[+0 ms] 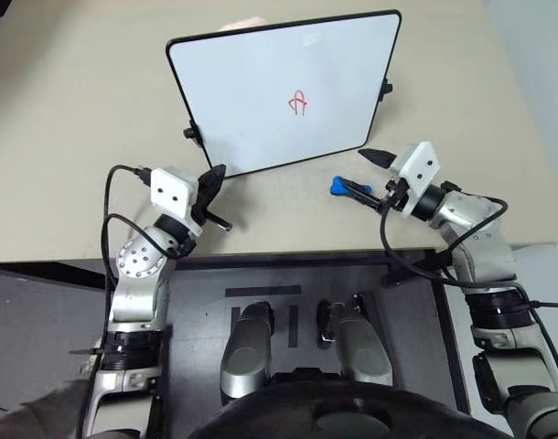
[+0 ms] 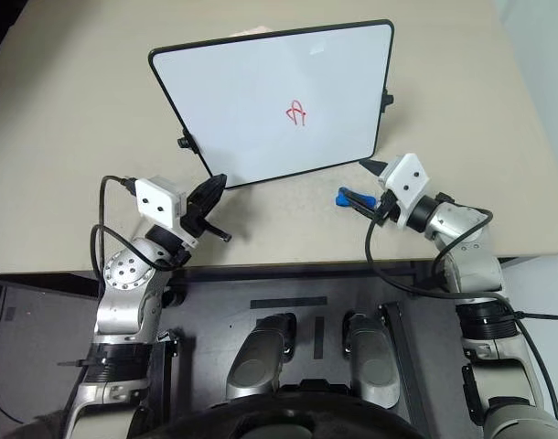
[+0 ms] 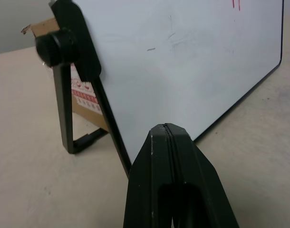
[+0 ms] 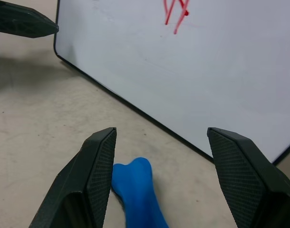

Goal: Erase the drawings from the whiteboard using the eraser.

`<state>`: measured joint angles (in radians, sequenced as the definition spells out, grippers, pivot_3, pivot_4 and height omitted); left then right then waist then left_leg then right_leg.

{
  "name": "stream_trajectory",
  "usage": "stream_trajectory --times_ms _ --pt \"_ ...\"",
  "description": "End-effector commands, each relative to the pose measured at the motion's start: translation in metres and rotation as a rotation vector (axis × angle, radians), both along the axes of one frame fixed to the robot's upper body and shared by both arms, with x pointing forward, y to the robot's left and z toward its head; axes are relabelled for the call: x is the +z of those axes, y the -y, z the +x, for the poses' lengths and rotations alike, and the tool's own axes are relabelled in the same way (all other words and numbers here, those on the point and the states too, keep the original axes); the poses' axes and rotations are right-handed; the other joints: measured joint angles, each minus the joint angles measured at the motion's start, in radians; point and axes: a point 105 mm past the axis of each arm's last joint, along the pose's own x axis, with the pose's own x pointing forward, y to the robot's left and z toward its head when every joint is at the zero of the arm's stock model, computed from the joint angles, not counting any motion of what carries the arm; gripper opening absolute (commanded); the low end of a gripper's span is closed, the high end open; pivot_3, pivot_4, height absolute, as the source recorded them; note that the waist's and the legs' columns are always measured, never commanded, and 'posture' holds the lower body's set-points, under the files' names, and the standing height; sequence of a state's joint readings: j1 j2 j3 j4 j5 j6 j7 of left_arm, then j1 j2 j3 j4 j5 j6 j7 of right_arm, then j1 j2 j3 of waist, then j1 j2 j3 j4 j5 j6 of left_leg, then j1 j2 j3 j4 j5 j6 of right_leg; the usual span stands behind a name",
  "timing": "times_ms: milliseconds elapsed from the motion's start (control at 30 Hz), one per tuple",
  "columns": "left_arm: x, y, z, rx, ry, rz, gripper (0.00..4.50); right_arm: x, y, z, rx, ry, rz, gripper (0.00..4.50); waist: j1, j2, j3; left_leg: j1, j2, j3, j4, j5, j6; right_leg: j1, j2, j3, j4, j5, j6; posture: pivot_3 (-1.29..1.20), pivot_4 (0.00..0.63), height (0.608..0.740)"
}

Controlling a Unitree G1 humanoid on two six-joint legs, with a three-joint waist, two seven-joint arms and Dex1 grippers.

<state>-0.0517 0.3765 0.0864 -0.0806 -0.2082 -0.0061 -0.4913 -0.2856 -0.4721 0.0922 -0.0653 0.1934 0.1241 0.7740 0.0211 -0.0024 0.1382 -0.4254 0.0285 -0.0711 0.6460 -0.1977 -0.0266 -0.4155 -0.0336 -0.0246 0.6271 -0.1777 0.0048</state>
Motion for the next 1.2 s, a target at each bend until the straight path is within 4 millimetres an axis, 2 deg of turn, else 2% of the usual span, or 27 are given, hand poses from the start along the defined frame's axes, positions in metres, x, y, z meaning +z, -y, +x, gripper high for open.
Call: stream_trajectory --times_ms 33,300,367,567,767,1000,1067,1200 --pt "0.013 0.001 -0.003 0.003 0.049 -0.008 0.0 0.012 -0.001 -0.002 0.034 0.039 -0.004 3.22 0.0 0.0 0.0 0.0 0.0 0.0 0.0 0.0 0.0 0.0 0.0 0.0 0.0 0.0 0.0 0.0 0.15 0.74" --pt "0.006 0.006 -0.005 -0.002 0.034 -0.028 0.0 0.013 0.001 -0.009 0.055 0.011 -0.028 3.22 0.0 0.0 0.0 0.0 0.0 0.0 0.0 -0.001 -0.001 0.0 0.0 0.0 0.0 -0.001 0.001 0.0 0.15 0.74" --pt "0.004 0.013 -0.008 -0.028 0.028 -0.04 0.0 0.012 0.005 -0.011 0.051 -0.015 -0.035 3.22 0.0 0.0 0.0 0.0 0.0 0.0 0.0 -0.001 -0.001 0.0 0.0 0.0 0.0 -0.002 0.003 0.0 0.15 0.74" --pt "-0.002 0.024 -0.013 -0.092 0.007 -0.061 0.0 0.001 0.014 -0.016 0.031 -0.103 -0.06 3.22 0.0 0.0 0.0 0.0 0.0 0.0 0.0 -0.001 -0.002 0.0 0.0 0.0 0.0 -0.003 0.005 0.0 0.15 0.74" --pt "-0.005 0.016 -0.011 -0.09 -0.009 -0.054 0.0 -0.011 0.011 -0.004 0.024 -0.152 -0.114 3.22 -0.004 0.0 0.0 0.001 0.001 0.0 0.0 0.0 -0.002 0.0 0.002 0.0 0.0 -0.004 0.006 0.0 0.15 0.74" --pt "-0.007 0.034 -0.007 -0.143 -0.011 -0.076 0.0 -0.016 0.012 0.012 0.005 -0.153 -0.153 3.22 0.002 0.0 0.0 0.0 0.001 -0.001 0.0 0.0 -0.002 0.0 0.002 0.0 0.0 -0.003 0.005 0.0 0.15 0.74" --pt "-0.006 0.035 -0.005 -0.142 -0.006 -0.078 0.0 -0.019 0.011 0.015 0.008 -0.157 -0.159 3.22 0.002 0.0 0.0 0.0 0.001 -0.001 0.0 0.0 -0.001 0.0 0.002 0.0 0.0 0.0 -0.001 0.0 0.15 0.74" --pt "-0.006 0.034 -0.005 -0.124 0.003 -0.085 0.0 -0.021 0.008 0.017 0.02 -0.171 -0.161 3.22 0.001 0.0 0.0 0.0 0.001 -0.001 0.0 0.0 -0.001 0.0 0.002 0.0 0.0 0.001 -0.003 0.0 0.15 0.74"
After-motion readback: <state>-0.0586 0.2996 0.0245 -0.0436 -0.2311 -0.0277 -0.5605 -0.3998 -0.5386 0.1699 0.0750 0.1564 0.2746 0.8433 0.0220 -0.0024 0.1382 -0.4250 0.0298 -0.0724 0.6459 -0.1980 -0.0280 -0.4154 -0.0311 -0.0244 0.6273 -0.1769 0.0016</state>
